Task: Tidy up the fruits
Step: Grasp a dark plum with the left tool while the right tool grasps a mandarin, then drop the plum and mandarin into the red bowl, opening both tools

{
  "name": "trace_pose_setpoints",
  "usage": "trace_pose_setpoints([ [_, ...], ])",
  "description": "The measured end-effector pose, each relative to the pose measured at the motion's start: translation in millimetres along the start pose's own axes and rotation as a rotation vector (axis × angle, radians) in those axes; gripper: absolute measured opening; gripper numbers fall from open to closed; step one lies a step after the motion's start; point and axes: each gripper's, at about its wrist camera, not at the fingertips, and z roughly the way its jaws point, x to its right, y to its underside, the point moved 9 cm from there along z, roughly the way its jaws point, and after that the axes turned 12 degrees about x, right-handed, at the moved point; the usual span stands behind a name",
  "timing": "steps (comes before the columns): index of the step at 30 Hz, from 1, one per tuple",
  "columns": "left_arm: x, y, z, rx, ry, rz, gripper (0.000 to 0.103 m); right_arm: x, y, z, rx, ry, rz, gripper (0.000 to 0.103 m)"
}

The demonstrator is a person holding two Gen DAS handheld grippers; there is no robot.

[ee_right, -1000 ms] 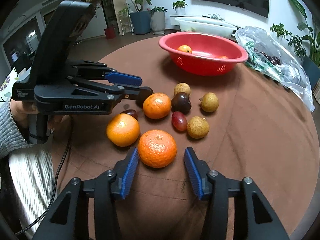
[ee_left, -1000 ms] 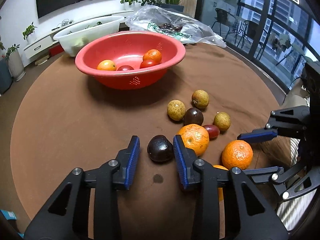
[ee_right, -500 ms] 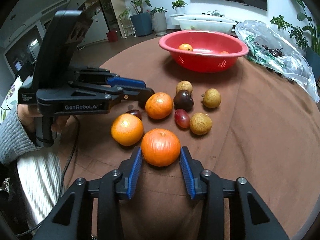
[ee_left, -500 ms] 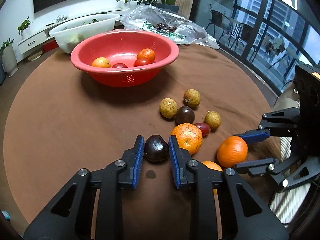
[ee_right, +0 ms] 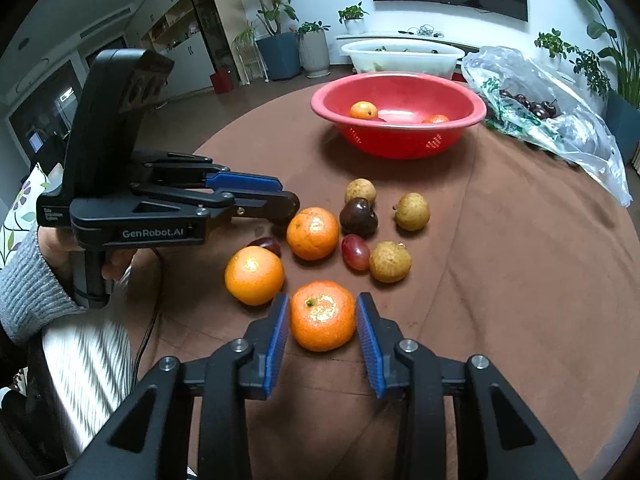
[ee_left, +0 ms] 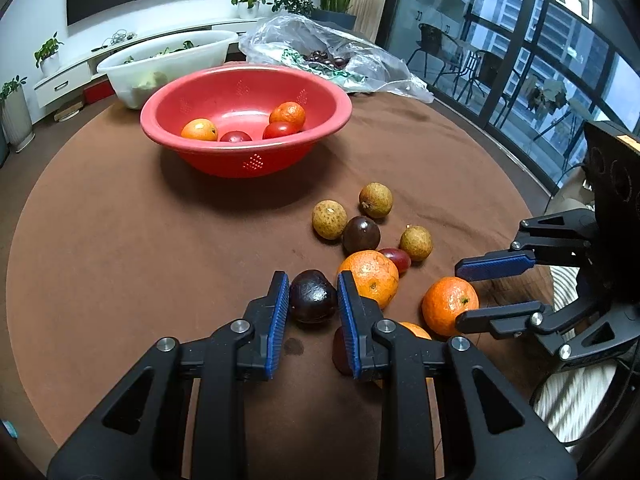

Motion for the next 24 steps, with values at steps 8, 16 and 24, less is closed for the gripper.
trace_pose_setpoints([
  [8, -2, 4, 2, -0.015, 0.000, -0.006, 0.023, -4, 11, 9, -0.030, 0.004, -0.026, 0.047],
  [16, -3, 3, -3, -0.007, 0.017, -0.028, 0.023, 0, 8, 2, -0.020, -0.030, 0.036, 0.042],
  [24, -5, -18, -15, 0.041, 0.026, -0.045, 0.023, 7, -20, -10, 0.040, -0.080, 0.100, 0.042],
])
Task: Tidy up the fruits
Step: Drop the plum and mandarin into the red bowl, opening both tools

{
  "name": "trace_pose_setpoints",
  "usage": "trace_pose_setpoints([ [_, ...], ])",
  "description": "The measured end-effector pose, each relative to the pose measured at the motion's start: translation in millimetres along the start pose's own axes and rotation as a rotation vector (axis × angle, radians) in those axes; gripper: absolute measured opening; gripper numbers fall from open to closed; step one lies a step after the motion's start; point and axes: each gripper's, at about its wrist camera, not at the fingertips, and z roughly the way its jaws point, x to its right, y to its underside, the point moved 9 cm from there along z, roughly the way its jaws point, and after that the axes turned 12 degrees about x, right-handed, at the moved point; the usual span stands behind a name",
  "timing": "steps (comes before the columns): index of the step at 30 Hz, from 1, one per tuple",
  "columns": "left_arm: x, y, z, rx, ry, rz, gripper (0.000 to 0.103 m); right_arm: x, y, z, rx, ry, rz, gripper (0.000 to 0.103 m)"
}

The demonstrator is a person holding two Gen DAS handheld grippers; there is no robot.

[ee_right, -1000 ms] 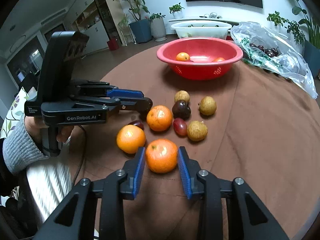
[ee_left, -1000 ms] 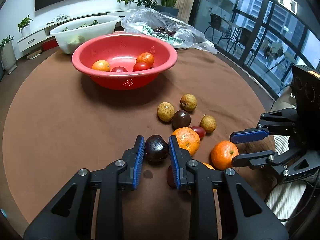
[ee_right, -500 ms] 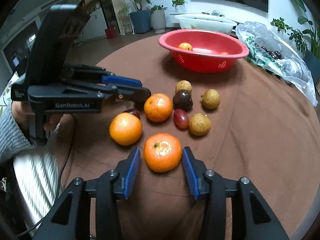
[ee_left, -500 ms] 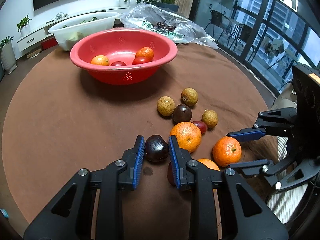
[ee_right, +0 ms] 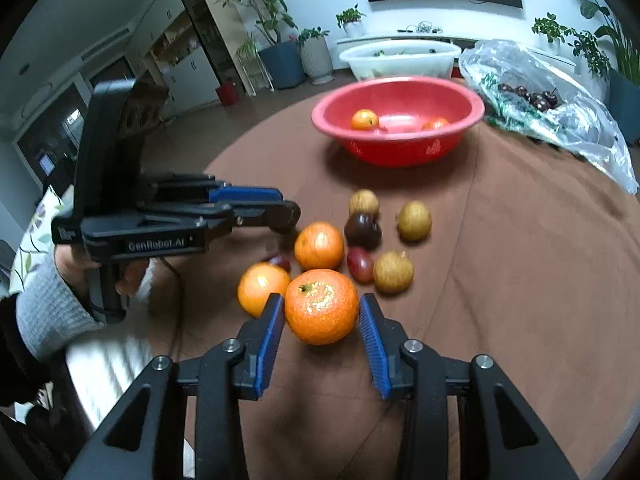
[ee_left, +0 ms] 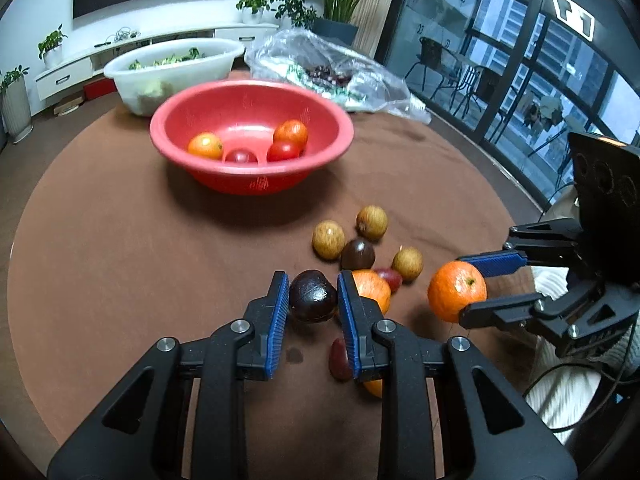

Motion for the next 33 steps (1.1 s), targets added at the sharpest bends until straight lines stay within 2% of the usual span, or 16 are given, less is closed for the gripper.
trace_pose_setpoints([
  [9, -7, -54, 1, 0.068, 0.014, -0.015, 0.023, 17, -58, 4, 0.082, -0.018, 0.031, 0.042],
  [18, -27, -103, 31, 0.090, -0.002, -0.019, 0.023, 45, -119, 33, 0.127, 0.004, 0.029, 0.042],
  [24, -39, -113, 65, 0.059, -0.003, -0.021, 0.023, 67, -138, 70, 0.095, 0.025, 0.025, 0.042],
  [33, -60, -109, 100, 0.021, -0.038, -0.017, 0.023, 92, -142, 108, 0.051, 0.057, 0.021, 0.042],
])
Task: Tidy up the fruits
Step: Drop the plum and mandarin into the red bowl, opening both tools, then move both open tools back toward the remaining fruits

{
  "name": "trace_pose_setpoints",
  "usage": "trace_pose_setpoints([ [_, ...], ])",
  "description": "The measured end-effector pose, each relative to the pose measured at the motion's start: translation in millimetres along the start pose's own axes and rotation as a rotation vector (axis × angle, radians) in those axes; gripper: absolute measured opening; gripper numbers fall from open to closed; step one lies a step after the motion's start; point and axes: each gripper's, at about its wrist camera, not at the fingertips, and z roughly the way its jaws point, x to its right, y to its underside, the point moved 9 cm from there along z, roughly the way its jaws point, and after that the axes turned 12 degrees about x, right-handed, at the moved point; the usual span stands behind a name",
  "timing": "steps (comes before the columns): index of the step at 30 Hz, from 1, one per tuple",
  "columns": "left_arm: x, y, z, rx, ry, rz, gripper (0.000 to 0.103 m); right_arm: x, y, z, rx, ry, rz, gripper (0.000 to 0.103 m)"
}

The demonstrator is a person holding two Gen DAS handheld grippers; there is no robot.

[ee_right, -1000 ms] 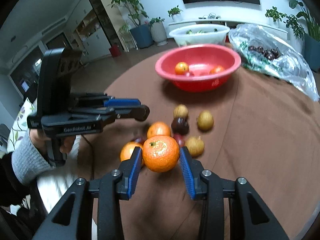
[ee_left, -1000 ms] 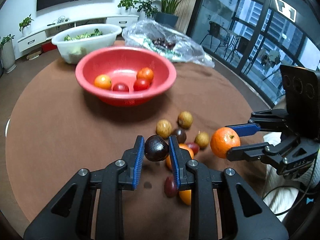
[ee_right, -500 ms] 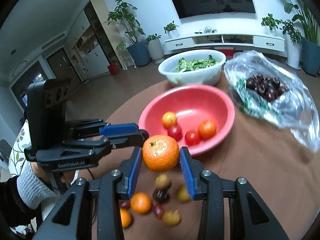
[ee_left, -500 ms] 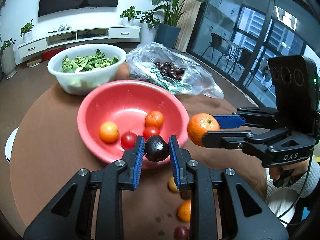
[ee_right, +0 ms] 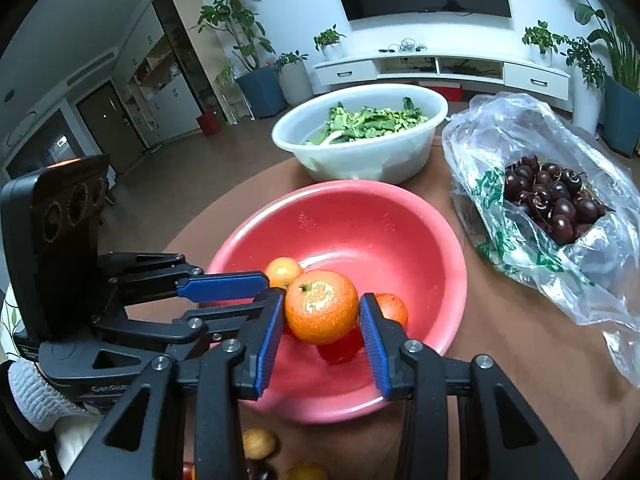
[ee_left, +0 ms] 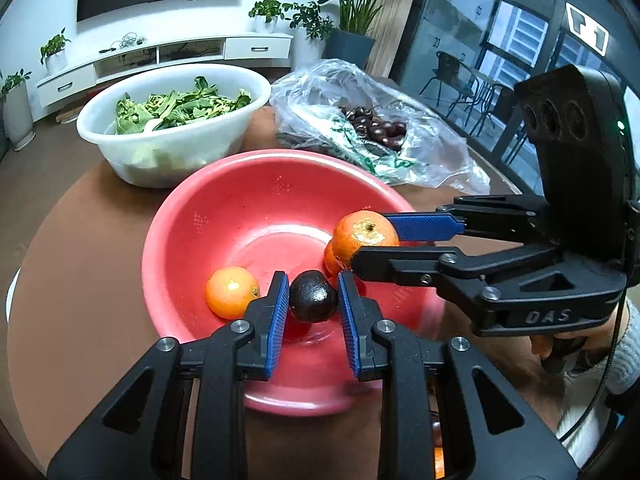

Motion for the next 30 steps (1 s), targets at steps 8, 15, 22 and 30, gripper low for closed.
trace_pose_setpoints([
  [8, -3, 5, 10, -0.007, -0.059, 0.050, 0.025, 10, 3, 18, -0.010, 0.019, 0.010, 0.043],
  [15, -5, -2, -1, 0.048, -0.072, 0.035, 0.064, 7, 0, 3, 0.030, 0.020, 0.016, 0.044],
  [22, 3, -10, -23, 0.101, -0.065, 0.041, 0.066, -2, -6, -39, 0.113, 0.018, 0.023, 0.051],
  [30, 14, 8, -72, 0.143, -0.093, 0.031, 0.066, -19, 7, -93, 0.174, 0.020, 0.010, 0.057],
])
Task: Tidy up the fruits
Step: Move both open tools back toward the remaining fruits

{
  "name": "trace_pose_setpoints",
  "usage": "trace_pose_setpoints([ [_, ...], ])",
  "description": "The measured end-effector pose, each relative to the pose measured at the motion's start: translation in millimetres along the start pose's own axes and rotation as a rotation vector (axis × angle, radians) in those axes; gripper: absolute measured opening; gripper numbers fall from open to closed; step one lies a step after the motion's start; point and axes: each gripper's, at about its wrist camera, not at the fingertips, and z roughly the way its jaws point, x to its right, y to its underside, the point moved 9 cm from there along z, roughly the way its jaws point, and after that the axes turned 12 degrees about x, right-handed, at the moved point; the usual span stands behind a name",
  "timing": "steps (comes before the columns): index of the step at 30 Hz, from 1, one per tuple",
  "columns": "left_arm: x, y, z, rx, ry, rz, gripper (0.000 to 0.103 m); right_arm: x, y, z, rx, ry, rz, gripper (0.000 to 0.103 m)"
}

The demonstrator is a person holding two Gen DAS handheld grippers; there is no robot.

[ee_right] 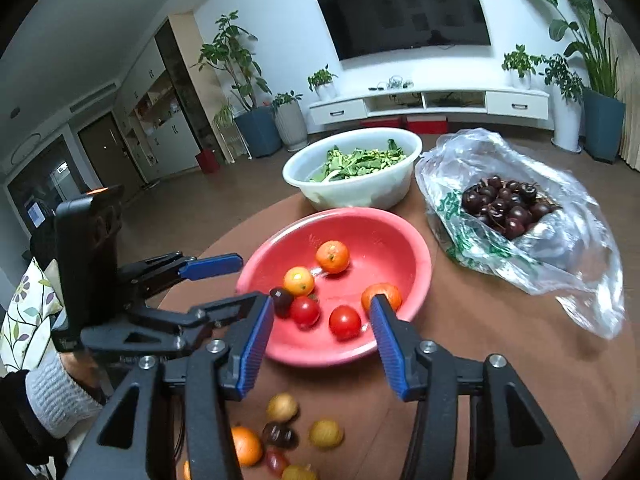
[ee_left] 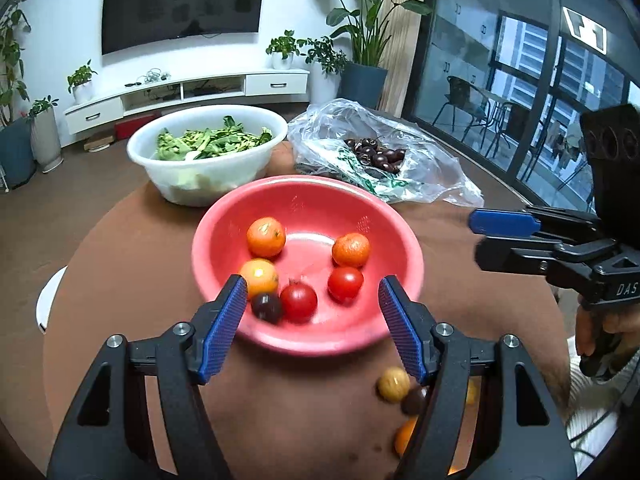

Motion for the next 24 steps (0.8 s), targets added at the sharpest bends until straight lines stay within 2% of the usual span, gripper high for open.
trace_pose_setpoints([
  [6, 15, 25, -47, 0.001, 0.016, -0.008, 0.066, -17, 39, -28, -0.037, 0.008, -0.049, 0.058],
  [14, 53, 79, -90, -0.062, 0.075, 0.015, 0.066, -26, 96, -40, -0.121, 0.024, -0.094, 0.058],
  [19, 78, 108, -100, -0.105, 0.114, 0.054, 0.066, -29, 106, -42, -0.131, 0.029, -0.107, 0.058],
  [24, 93, 128, -101, -0.135, 0.117, 0.084, 0.066, -38, 110, -40, -0.142, 0.008, -0.125, 0.058],
])
